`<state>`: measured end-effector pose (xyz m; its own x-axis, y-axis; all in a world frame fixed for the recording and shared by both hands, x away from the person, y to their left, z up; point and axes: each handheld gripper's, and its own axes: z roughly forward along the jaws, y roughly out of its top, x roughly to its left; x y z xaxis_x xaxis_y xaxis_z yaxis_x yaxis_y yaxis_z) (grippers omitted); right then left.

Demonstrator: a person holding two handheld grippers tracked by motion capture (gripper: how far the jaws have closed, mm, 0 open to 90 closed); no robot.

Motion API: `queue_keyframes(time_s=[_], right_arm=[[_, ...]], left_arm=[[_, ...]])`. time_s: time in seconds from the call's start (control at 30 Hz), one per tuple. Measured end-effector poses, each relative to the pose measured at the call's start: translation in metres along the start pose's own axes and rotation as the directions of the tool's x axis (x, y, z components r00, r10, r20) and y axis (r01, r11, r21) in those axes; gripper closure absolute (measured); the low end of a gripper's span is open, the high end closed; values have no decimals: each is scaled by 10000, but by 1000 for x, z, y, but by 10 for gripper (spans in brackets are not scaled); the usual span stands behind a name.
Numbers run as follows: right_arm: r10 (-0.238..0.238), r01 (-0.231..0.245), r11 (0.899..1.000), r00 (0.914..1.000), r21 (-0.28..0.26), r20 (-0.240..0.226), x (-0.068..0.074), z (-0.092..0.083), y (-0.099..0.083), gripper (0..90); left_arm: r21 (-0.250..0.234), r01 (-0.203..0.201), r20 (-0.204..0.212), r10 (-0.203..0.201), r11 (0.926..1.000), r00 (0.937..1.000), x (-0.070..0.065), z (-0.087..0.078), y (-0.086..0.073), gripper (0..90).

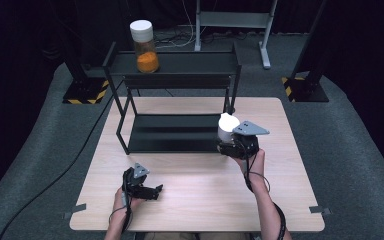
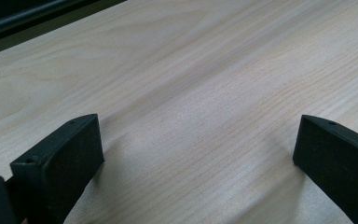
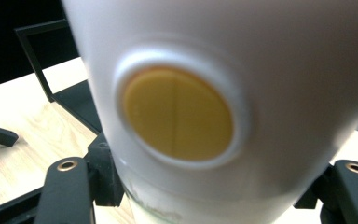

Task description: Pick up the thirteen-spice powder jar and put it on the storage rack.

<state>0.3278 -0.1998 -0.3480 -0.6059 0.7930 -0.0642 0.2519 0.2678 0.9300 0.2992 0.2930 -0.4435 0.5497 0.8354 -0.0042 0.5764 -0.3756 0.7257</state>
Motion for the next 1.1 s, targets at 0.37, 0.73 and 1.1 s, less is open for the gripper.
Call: queue_keyframes(time_s=[0.37, 0.73, 1.1], right_arm=[[-112, 112, 9999, 9999, 34, -46, -2, 10, 14, 300], [-160, 160, 9999, 9998, -30, -118, -4, 16, 26, 300], [-195, 193, 9997, 9997, -121, -142, -7, 18, 38, 300]], left_arm=[[0, -6, 3, 6, 10000, 10000, 0, 0, 0, 9], [4, -9, 2, 9, 10000, 10000, 0, 0, 0, 9], [4, -8, 1, 8, 10000, 10000, 0, 0, 0, 9]])
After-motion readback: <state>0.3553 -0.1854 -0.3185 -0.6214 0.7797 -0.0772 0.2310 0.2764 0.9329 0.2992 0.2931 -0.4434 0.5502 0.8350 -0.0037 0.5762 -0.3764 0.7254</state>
